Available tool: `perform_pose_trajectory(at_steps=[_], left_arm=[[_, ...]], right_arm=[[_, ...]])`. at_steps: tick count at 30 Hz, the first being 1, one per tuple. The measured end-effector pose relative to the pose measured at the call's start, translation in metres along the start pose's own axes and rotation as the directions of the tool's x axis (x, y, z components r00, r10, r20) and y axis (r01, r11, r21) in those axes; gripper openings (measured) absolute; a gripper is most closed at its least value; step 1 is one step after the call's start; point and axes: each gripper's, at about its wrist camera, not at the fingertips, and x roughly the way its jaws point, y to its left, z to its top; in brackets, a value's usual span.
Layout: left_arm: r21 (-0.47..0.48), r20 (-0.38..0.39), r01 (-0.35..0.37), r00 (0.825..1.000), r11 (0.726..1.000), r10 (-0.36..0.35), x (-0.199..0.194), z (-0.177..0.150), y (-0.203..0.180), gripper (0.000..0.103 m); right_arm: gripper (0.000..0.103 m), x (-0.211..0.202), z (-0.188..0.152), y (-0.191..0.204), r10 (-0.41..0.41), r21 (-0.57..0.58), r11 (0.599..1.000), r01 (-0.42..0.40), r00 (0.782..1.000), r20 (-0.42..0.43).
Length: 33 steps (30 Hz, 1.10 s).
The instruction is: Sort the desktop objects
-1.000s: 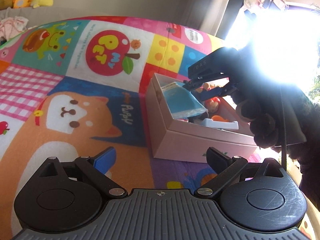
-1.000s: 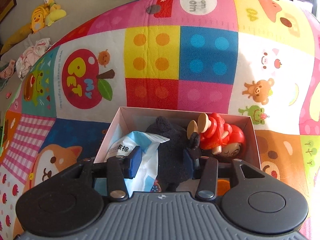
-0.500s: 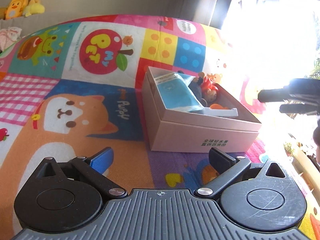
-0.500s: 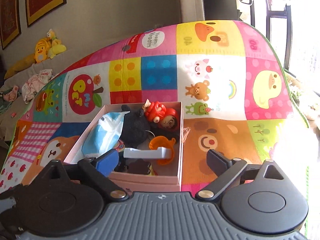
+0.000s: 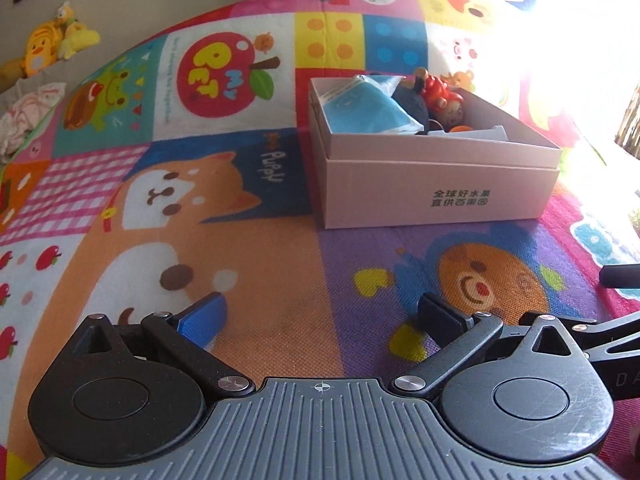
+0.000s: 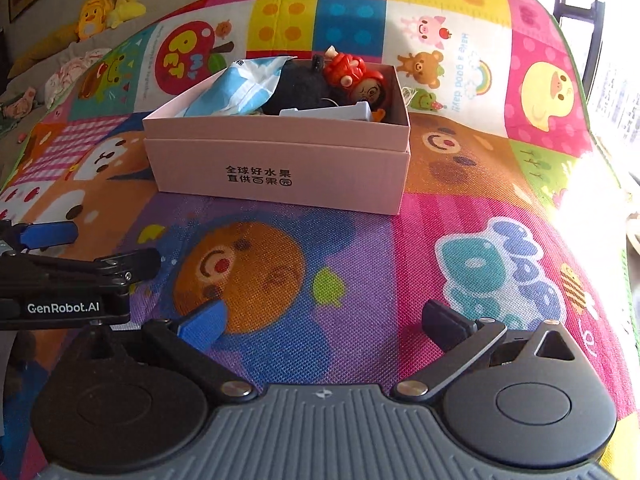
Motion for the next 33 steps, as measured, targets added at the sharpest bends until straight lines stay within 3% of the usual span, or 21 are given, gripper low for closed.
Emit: perform_pose_trajectory(at_steps=[6, 33], left_arm=[[-0.012, 0.002, -0.01, 1.0, 1.0, 0.01, 0.0019, 0.0007, 0.0004, 0.103], [-0.01, 0.002, -0.011, 1.0, 1.0, 0.011, 0.0021, 0.0006, 0.0009, 0.103]], right_arm=[[0.103, 0.0034, -0.0048, -0.0001, -0.014, 0.026, 1.0, 0.012, 0.997, 0.073], [0.103, 0.0033, -0.0052, 0.0001, -0.015, 0.026, 1.0, 0.013, 0.997, 0.073]])
